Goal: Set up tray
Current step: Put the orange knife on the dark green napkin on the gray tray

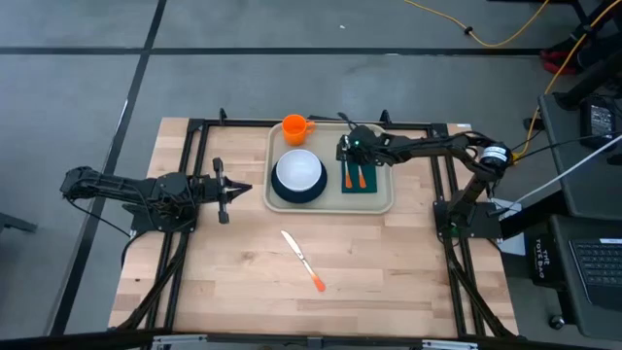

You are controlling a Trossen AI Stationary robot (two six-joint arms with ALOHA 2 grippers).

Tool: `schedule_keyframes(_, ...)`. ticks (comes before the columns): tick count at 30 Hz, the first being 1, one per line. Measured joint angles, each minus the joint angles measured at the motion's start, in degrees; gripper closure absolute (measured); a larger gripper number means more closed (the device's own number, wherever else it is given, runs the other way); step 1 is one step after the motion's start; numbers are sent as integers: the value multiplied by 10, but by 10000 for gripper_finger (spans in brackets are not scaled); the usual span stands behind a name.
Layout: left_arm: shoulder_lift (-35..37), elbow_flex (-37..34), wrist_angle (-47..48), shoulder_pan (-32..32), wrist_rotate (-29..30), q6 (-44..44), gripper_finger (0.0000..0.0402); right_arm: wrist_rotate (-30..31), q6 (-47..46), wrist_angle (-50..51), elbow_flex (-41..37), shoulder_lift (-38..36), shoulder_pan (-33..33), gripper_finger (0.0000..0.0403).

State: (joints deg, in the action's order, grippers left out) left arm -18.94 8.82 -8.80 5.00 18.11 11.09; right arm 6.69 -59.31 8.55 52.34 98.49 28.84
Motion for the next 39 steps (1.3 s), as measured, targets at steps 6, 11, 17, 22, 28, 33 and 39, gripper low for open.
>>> schedule_keyframes(6,0,0,0,0,0,0,397,14,54,-3,1,-27,2,392)
schedule_keyframes(11,0,0,0,0,0,0,394,51,105,-12,1,-29,-13,392)
schedule_keyframes(17,0,0,0,0,0,1,396,83,175,-14,5,-29,-39,392)
schedule_keyframes(22,0,0,0,0,0,2,397,105,238,-9,38,-29,-67,392)
schedule_keyframes(28,0,0,0,0,0,2,397,147,312,25,99,-29,-117,392)
schedule_keyframes(33,0,0,0,0,0,2,399,173,357,46,121,-29,-177,392)
schedule_keyframes(39,0,0,0,0,0,2,396,235,345,64,121,-29,-257,392)
